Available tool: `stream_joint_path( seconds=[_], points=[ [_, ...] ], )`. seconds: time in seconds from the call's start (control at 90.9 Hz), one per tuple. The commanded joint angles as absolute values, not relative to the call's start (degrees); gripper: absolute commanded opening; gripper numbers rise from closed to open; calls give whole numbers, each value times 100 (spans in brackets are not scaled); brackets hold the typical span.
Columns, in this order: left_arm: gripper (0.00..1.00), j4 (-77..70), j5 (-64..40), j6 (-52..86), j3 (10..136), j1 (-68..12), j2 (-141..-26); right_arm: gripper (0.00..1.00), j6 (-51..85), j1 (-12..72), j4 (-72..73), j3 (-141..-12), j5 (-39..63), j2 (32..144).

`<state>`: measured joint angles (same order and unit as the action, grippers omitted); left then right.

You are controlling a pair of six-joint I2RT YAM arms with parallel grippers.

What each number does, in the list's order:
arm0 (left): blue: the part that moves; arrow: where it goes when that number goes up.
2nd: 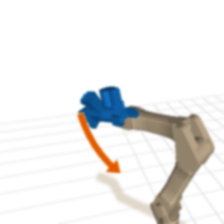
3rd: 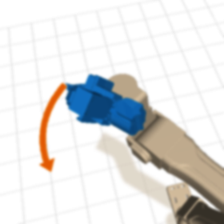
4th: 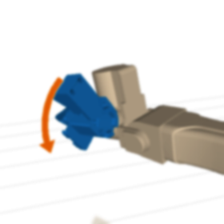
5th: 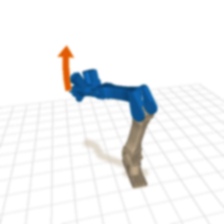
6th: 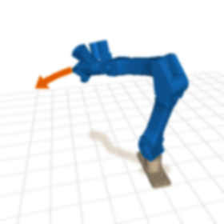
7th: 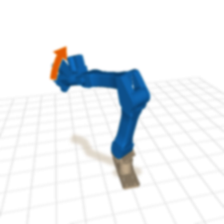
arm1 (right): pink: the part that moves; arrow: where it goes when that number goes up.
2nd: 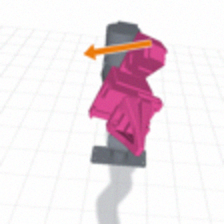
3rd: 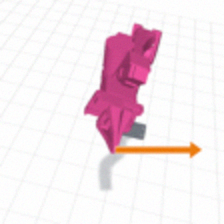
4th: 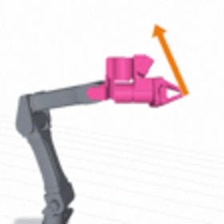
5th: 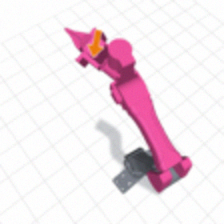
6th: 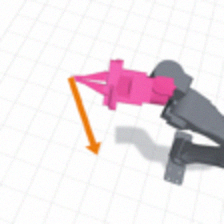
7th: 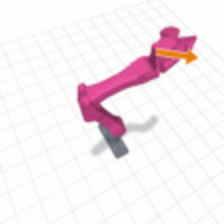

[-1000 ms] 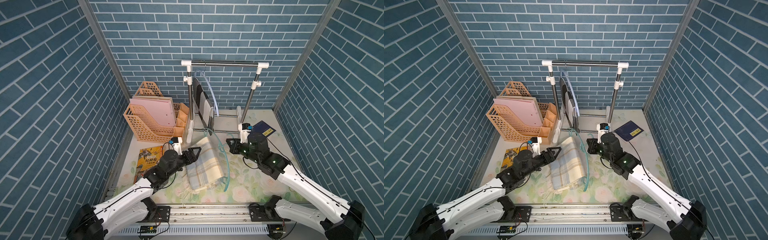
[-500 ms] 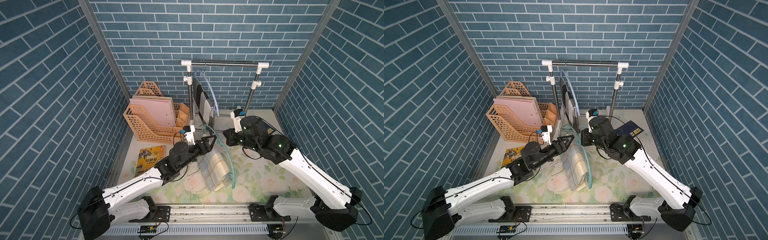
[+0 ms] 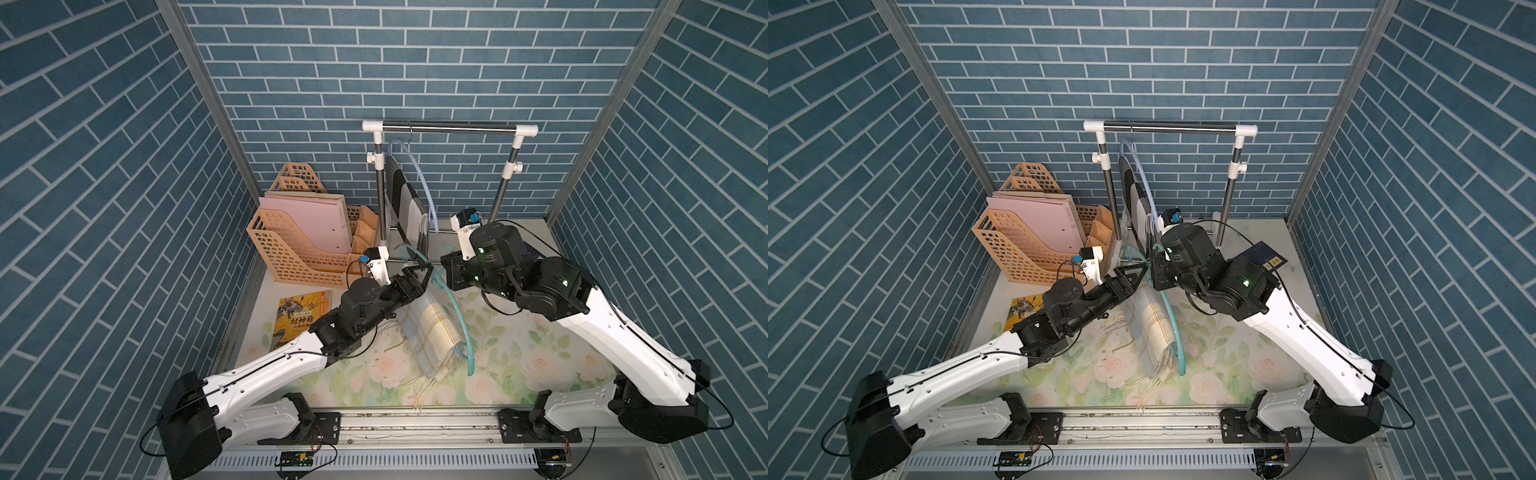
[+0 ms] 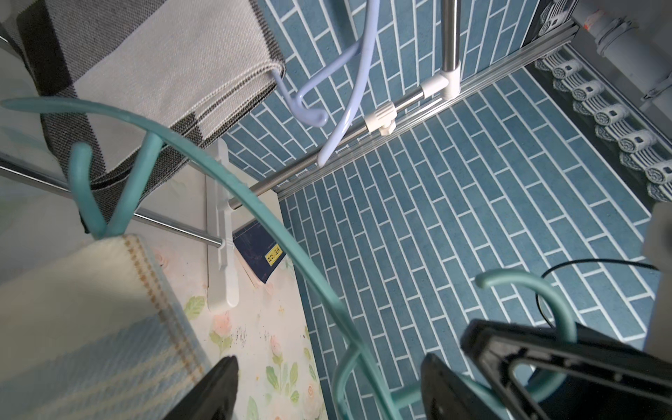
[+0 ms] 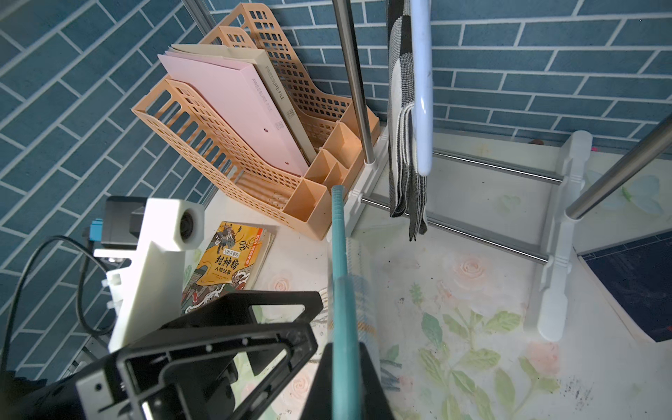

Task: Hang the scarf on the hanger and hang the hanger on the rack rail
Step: Place the hanger at the clothesline.

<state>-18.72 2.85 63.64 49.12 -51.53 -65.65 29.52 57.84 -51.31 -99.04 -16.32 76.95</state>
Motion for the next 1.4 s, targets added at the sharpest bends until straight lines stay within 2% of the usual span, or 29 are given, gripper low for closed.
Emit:
stream_joint_path(
  seconds=[0.0,0.121,0.341,0.429,0.495,0.638,0.825,0.836,0.88,0.902,0.979,1.012,1.034,1.21,1.386],
  points=[
    [82,-1731,474,6433,5242,-5168,-6768,0,2804,5850,-5164,-10081,-1810,7723],
    [79,-1554,522,6520,5525,-5130,-7082,0,2783,5903,-5109,-10055,-1790,7720],
    [63,-1276,289,6723,5837,-4964,-7534,0,2672,5958,-5103,-10085,-1756,7733],
    [51,-1376,263,6775,5796,-4937,-7575,0,2634,5991,-5106,-10069,-1742,7743],
    [37,-1456,203,6776,5784,-4906,-7593,0,2615,6002,-5104,-10024,-1723,7738],
    [0,-1598,103,6988,5715,-4874,-7588,0,2552,6006,-5094,-9909,-1700,7713],
    [0,-1832,-35,7292,5539,-4834,-7521,0,2438,6007,-5004,-9675,-1653,7537],
    [0,-1848,-39,7311,5525,-4830,-7518,3,2423,6001,-4994,-9649,-1635,7517],
    [0,-1940,-61,7398,5472,-4811,-7490,32,2368,6003,-4951,-9512,-1546,7409],
    [0,-1992,-83,7452,5446,-4802,-7480,42,2348,6003,-4916,-9433,-1498,7339],
    [0,-2148,-149,7619,5383,-4753,-7455,63,2251,5996,-4544,-8855,-1360,6910],
    [0,-2197,-164,7662,5386,-4739,-7446,77,2216,6001,-4345,-8535,-1286,6686],
    [0,-2217,-164,7685,5392,-4731,-7445,82,2204,6002,-4193,-8317,-1266,6510],
    [0,-2196,-174,7773,5545,-4711,-7467,86,2230,6003,-3316,-6499,-1111,5039],
    [0,-2046,-82,7805,5703,-4711,-7501,88,2704,6118,-2504,-4919,-647,4345]
  ],
)
